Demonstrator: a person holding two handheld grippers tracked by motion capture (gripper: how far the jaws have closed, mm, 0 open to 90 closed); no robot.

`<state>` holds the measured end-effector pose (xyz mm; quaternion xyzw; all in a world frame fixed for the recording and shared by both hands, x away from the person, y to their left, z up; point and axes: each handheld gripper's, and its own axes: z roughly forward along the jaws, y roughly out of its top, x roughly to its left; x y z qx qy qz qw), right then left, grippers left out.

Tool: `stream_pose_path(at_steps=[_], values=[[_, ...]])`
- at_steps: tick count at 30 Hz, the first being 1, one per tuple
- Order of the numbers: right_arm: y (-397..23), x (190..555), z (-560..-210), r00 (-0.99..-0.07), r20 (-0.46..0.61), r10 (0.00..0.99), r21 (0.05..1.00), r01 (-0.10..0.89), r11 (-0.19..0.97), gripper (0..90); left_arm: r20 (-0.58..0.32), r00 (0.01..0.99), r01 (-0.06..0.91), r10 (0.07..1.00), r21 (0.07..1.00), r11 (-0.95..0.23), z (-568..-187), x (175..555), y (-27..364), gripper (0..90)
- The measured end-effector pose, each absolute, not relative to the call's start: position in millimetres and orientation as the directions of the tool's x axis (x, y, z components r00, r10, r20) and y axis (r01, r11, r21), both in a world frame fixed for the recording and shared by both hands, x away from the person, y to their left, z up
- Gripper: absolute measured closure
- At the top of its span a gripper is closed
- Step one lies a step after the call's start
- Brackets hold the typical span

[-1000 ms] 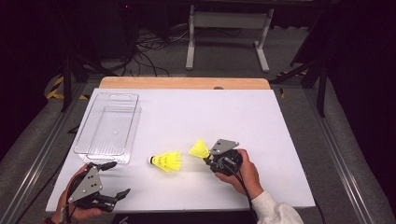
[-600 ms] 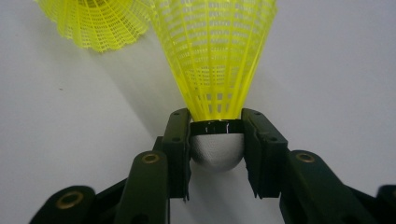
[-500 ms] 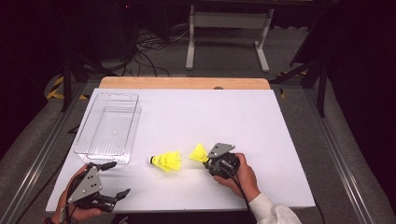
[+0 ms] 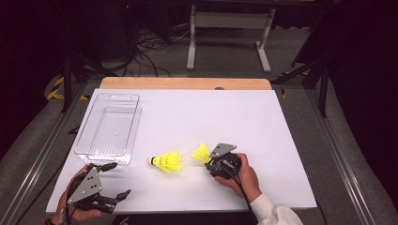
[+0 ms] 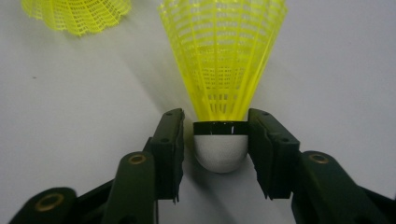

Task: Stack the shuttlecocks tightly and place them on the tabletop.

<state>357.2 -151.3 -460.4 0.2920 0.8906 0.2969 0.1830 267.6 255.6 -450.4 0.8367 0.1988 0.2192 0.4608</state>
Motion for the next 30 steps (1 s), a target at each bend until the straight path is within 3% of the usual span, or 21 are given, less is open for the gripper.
stream_pose_path(at_steps=[9,14,17,20,26,30], values=[[-154.0,360.1,-461.0,-0.765,-0.129,0.631,0.643,0.420,0.641,49.1,0.185,0.823,0.132,0.536,0.856,-0.499,-450.6,268.1,256.4,8.0],[-154.9,361.0,-458.1,-0.769,-0.129,0.626,0.652,0.409,0.638,39.1,0.186,0.822,0.132,0.538,0.857,-0.498,-450.3,268.1,257.1,8.0],[-154.3,361.8,-451.9,-0.800,-0.119,0.589,0.686,0.363,0.631,23.0,0.184,0.821,0.134,0.541,0.858,-0.496,-450.0,268.5,257.3,8.0],[-150.5,363.5,-440.5,-0.809,-0.176,0.561,0.699,0.299,0.650,16.6,0.180,0.822,0.135,0.540,0.860,-0.492,-449.9,268.5,256.8,8.0],[-144.3,381.6,-415.4,-0.860,-0.157,0.485,0.754,0.213,0.622,14.6,0.168,0.826,0.144,0.538,0.861,-0.489,-451.1,269.2,256.4,8.0],[-134.1,398.3,-411.6,-0.890,-0.162,0.426,0.716,0.190,0.671,18.3,0.168,0.827,0.144,0.537,0.860,-0.490,-451.5,269.2,256.8,8.1]])
